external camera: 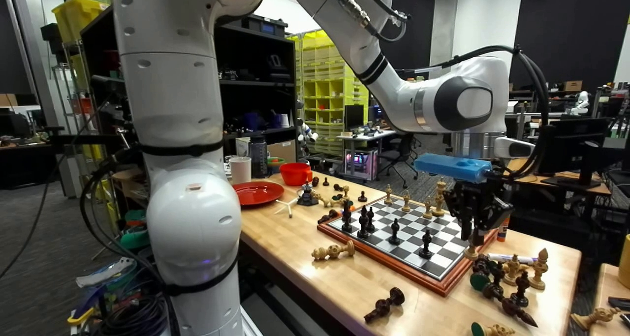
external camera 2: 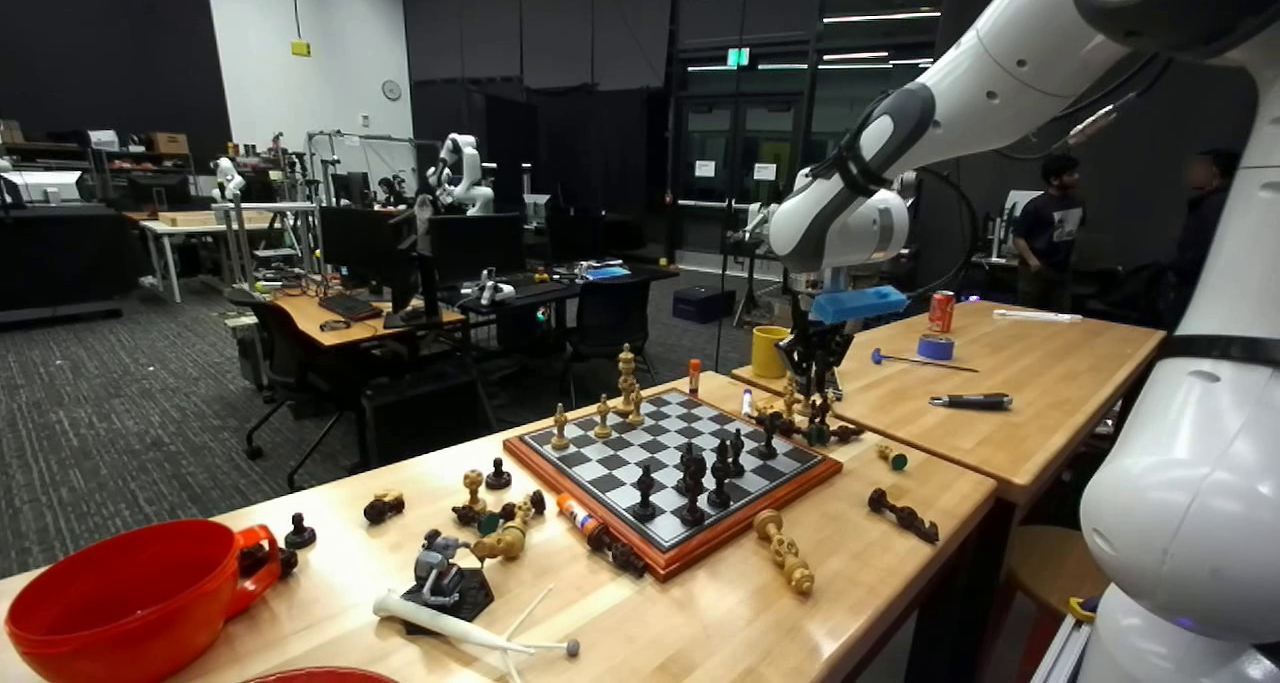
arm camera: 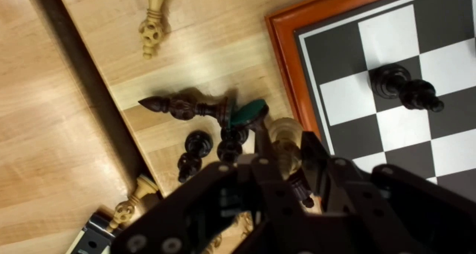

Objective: Put one yellow chess piece on the chess board

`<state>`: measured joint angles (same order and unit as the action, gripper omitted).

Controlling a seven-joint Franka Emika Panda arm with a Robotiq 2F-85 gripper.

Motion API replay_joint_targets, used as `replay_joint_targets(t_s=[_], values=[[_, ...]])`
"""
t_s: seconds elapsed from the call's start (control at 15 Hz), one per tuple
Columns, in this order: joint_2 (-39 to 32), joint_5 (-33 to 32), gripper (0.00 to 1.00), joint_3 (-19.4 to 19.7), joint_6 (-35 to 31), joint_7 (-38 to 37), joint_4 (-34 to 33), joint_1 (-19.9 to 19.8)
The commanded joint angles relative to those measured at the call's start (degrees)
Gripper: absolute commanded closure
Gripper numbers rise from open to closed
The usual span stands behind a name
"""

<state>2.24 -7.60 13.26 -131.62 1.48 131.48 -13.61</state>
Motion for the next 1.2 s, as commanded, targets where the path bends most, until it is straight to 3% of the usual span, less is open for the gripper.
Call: replay_joint_targets(t_s=[0.0,0.27,0.53,1.13], values=[[-4.1,0.8,0.94,-2.8,5.2,-3.1,-7.3,2.8],[-10.7,-0.2,0.94,-5.5,7.2,-8.5,-16.2,6.0],[-18.4,-1.9,0.94,-5.6,10.4,-13.0,-26.7,8.0],[-31.2,-0.2,0.94,-5.2,20.0,-13.4,-44.1,8.0]])
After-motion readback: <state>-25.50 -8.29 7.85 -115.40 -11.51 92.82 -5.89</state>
